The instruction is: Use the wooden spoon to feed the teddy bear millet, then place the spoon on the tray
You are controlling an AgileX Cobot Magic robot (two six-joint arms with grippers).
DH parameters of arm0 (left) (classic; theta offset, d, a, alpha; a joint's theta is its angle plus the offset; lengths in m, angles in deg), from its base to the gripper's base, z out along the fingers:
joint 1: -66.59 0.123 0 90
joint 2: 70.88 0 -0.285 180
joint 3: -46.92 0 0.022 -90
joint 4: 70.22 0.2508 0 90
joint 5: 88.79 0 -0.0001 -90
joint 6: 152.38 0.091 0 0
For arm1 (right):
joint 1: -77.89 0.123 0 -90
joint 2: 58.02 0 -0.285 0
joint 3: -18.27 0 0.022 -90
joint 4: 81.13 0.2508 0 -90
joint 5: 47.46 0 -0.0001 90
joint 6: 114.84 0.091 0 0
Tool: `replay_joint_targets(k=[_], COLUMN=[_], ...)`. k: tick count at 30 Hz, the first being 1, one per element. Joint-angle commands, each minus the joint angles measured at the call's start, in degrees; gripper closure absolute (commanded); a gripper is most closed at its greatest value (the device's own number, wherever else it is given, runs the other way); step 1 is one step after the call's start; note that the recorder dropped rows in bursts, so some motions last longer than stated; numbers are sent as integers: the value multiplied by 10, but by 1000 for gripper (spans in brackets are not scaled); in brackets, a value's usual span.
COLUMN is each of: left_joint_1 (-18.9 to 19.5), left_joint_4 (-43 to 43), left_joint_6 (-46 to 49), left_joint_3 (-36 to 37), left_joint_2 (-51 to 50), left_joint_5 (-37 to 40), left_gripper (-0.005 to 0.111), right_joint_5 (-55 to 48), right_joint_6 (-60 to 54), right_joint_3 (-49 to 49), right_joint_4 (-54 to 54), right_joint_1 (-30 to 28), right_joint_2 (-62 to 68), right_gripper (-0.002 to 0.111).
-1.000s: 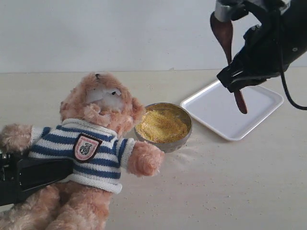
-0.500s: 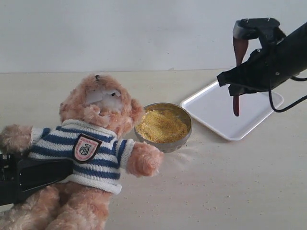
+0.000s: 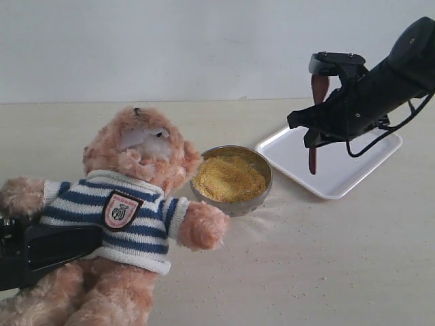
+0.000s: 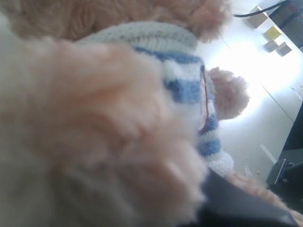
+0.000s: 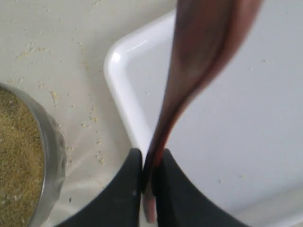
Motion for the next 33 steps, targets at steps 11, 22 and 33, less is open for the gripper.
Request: replay_joint_targets(k=[11,22,33], left_joint_1=[1,1,58], left_joint_4=[-3,-4,-42], left_joint_6=[-6,-9,46], left_joint_3=[1,1,-7], left_joint_2=[1,4,-30], left_joint_5=[0,-50,-179], left_gripper=[102,102,102], right_joint_5=[-19,-66,-167], right_joint_6=[33,-17,-90], right_joint_3=[-23,-21,-21], right_joint_4=[1,1,70], right_joint_1=[-52,-52,-52], right_joint_2=[61,-43,-149], right_gripper=[71,71,71])
